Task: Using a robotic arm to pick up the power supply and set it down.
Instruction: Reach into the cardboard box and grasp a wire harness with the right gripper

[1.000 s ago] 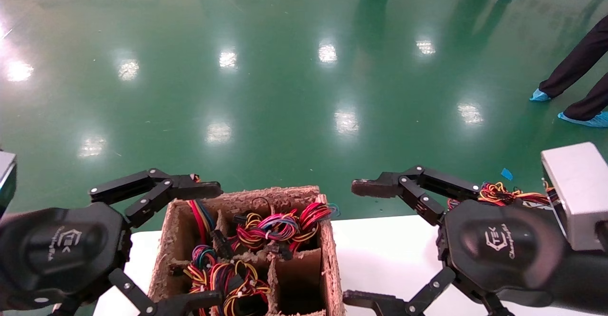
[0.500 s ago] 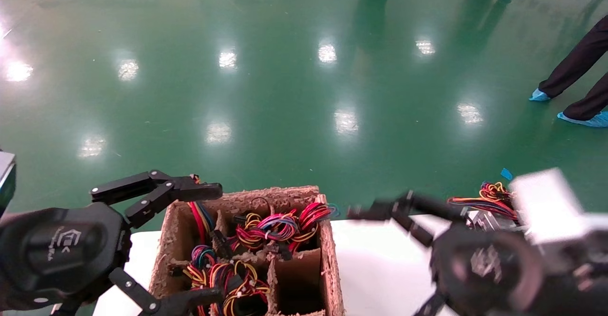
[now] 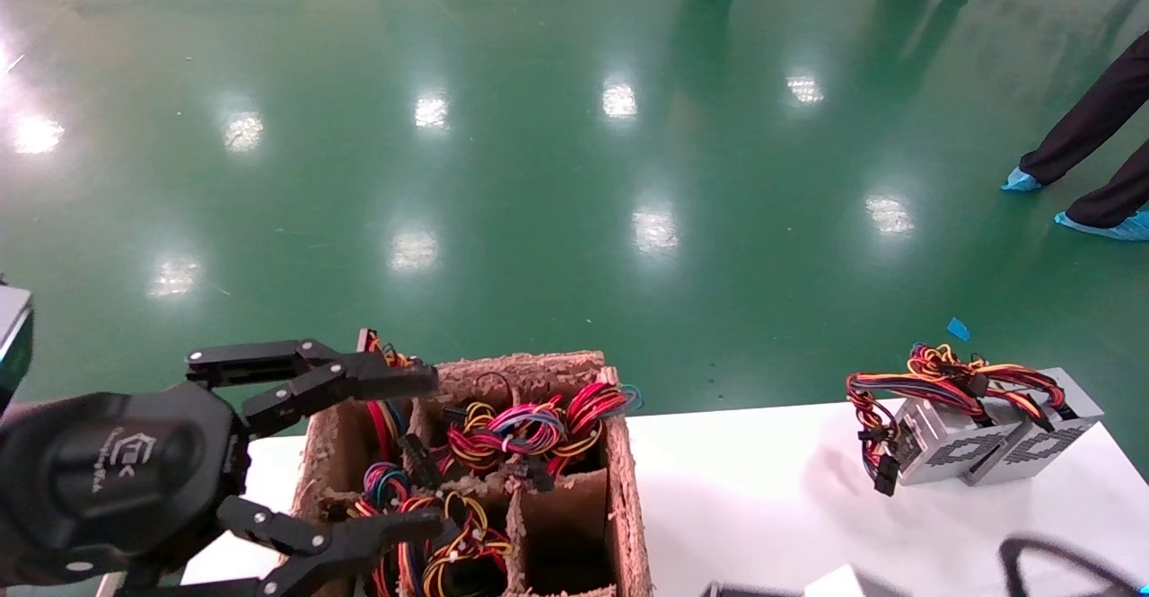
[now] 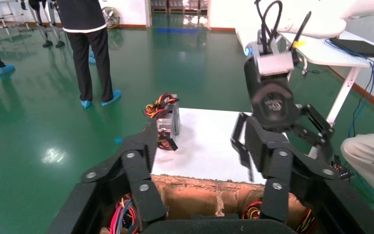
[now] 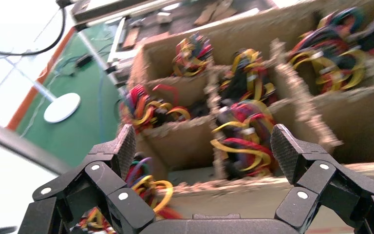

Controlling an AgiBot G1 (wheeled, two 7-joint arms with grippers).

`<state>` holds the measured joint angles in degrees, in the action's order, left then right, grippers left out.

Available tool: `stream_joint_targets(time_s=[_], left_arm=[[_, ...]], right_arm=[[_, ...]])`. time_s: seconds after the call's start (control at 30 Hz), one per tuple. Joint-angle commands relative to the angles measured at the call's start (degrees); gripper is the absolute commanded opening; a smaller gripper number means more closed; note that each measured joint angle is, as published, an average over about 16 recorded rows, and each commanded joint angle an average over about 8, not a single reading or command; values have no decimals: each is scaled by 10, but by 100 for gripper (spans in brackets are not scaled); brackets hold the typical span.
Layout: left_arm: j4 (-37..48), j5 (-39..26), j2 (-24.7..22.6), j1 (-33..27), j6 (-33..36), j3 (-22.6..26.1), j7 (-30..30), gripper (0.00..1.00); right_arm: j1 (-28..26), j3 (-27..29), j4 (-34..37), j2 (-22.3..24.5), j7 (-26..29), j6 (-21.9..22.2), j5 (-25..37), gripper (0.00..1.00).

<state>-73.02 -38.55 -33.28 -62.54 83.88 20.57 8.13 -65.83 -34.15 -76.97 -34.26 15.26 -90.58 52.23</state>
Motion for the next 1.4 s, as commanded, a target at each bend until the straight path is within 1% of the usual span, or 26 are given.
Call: stream_joint_targets(time_s=[0.03, 0.17, 0.2, 0.23, 0.5, 0.83, 1.07, 1.4], left_arm=[[0, 0, 0, 0, 0, 0, 0, 0], [0, 0, 0, 0, 0, 0, 0, 0], [0, 0, 0, 0, 0, 0, 0, 0], [0, 0, 0, 0, 0, 0, 0, 0], [0, 0, 0, 0, 0, 0, 0, 0], [0, 0, 0, 0, 0, 0, 0, 0], [0, 0, 0, 0, 0, 0, 0, 0], [0, 0, 0, 0, 0, 0, 0, 0]], right_arm=[[-6, -26, -1, 2, -3, -1, -1, 59], [-25, -63, -2, 8, -8, 1, -9, 10], [-30, -71, -2, 9, -9, 1, -12, 3], [-36, -80, -3, 11, -11, 1, -15, 0], [-80, -147, -6, 24, -26, -1, -37, 0], [-128, -236, -7, 41, -47, 3, -45, 0], [-151, -272, -6, 50, -55, 9, -53, 0], [-162, -305, -5, 51, -57, 16, -69, 0]])
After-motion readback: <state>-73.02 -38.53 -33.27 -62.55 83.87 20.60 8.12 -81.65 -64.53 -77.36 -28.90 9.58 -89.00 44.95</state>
